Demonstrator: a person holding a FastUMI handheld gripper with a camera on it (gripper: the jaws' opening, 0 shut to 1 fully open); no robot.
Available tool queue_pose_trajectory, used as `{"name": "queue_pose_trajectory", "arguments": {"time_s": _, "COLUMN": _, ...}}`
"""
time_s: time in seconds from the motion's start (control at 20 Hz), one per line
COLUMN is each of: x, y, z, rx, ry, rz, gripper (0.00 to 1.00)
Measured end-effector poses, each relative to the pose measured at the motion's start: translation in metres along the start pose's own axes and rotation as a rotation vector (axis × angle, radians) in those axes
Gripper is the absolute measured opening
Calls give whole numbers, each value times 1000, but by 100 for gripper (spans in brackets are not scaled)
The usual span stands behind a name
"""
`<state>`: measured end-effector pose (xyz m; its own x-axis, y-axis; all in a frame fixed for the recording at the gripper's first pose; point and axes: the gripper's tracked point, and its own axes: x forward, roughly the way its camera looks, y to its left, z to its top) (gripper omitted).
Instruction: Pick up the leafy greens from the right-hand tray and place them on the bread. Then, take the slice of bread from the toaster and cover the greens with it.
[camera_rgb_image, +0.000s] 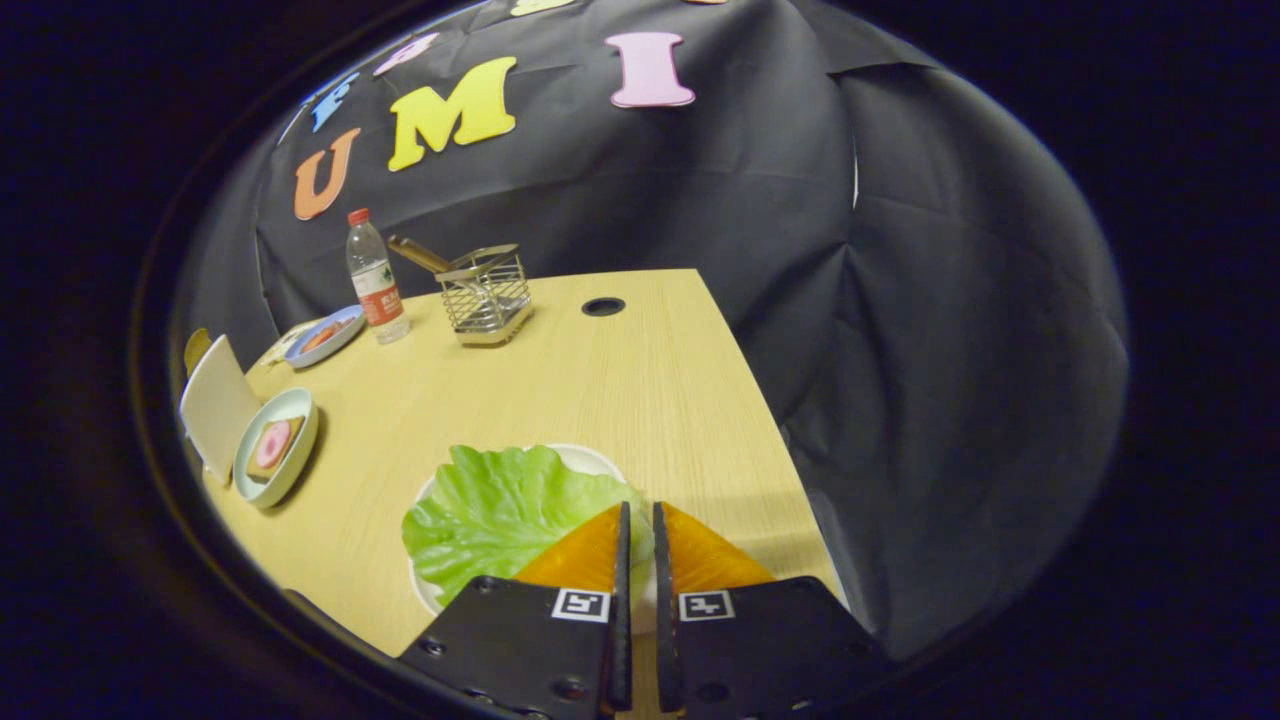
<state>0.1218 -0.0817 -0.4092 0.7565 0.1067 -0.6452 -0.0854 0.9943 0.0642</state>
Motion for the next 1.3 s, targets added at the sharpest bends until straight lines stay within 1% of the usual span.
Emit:
{"name": "queue_pose_trajectory", "arguments": {"time_s": 0.05, "x": -4, "y": -2, "z": 3, "rx": 0, "ry": 0, "rz": -15, "gripper": 11}}
{"name": "queue_pose_trajectory", "arguments": {"time_s": 0.1, "x": -2, "y": -2, "z": 2, "rx": -5, "ry": -7, "rz": -13, "gripper": 0}}
{"name": "queue_pose_trajectory", "arguments": {"time_s": 0.45, "x": -35, "y": 17, "z": 40, "rx": 9, "ry": -81, "rz": 29, "gripper": 0}}
{"name": "queue_pose_trajectory", "arguments": {"time_s": 0.65, "x": -62, "y": 34, "z": 67, "rx": 23, "ry": -114, "rz": 59, "gripper": 0}}
{"name": "queue_pose_trajectory", "arguments": {"time_s": 0.8, "x": -83, "y": 49, "z": 85, "rx": 10, "ry": -135, "rz": 59, "gripper": 0}}
{"name": "queue_pose_trajectory", "arguments": {"time_s": 0.95, "x": -106, "y": 67, "z": 100, "rx": 6, "ry": -151, "rz": 40, "gripper": 0}}
{"name": "queue_pose_trajectory", "arguments": {"time_s": 1.1, "x": -129, "y": 93, "z": 114, "rx": 19, "ry": -164, "rz": 22, "gripper": 0}}
{"name": "queue_pose_trajectory", "arguments": {"time_s": 1.3, "x": -155, "y": 149, "z": 130, "rx": 30, "ry": -187, "rz": 22, "gripper": 0}}
